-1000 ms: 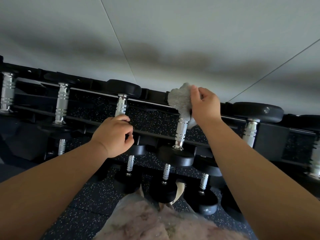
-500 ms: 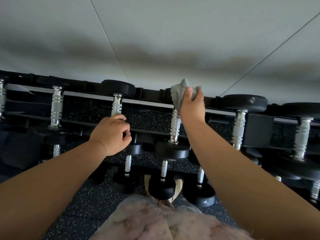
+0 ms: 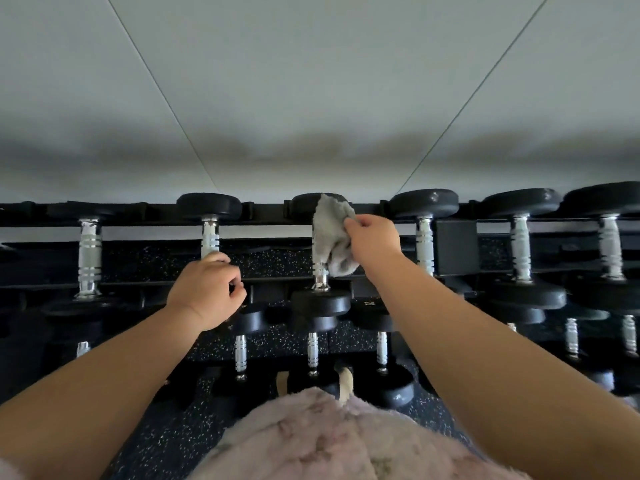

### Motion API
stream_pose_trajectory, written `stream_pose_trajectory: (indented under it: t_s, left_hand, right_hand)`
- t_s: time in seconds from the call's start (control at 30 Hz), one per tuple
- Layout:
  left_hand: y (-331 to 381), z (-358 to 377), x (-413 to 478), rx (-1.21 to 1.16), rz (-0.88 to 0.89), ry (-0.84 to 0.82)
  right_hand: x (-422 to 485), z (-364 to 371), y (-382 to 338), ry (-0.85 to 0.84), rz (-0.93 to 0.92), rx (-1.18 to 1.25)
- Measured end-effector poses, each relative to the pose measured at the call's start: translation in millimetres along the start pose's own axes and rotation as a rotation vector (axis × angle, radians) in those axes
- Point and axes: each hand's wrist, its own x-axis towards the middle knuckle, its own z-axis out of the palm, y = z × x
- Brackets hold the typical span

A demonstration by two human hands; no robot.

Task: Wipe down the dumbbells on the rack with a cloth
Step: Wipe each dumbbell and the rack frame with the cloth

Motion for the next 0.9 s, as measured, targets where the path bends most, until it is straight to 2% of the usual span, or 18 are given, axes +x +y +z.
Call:
stream_pose_trajectory:
  t_s: [0.17, 0.3, 0.4, 0.5, 0.63, 0.73, 0.9]
  left_hand:
    - [9.7, -1.0, -1.5, 0.127, 0.058, 0.006]
    - [13.6, 5.7, 2.1, 0.28, 0.035, 0.003]
    - [20.8, 9.4, -0.4, 0.313, 0.038, 0.101]
    - [52.8, 13.0, 2.2, 0.124, 0.036, 0.173]
    - [133.5, 19.3, 21.0, -0.166, 0.03, 0.207]
    - [192.5, 33.1, 33.5, -0.284, -0.03, 0.169]
    - [223.6, 54.4, 44.7, 0.039, -0.034, 0.049]
  right_hand:
    - [-25.5, -32.6, 26.3, 0.061, -0.04, -0.005]
    - [-31.4, -68.2, 42.2, 0.161, -0.12, -0.004]
    - [-22.1, -94.2, 39.1, 0.216, -0.188, -0.013]
    - [-4.7, -118.3, 31.3, 0.255, -0.245, -0.012]
    - [22.5, -146.4, 27.3, 0.35, -0.382, -0.095]
    - [45.7, -158.1, 36.0, 0.272, -0.452, -0.204]
    - [78.0, -157.7, 62.2, 0.05, -0.486, -0.414]
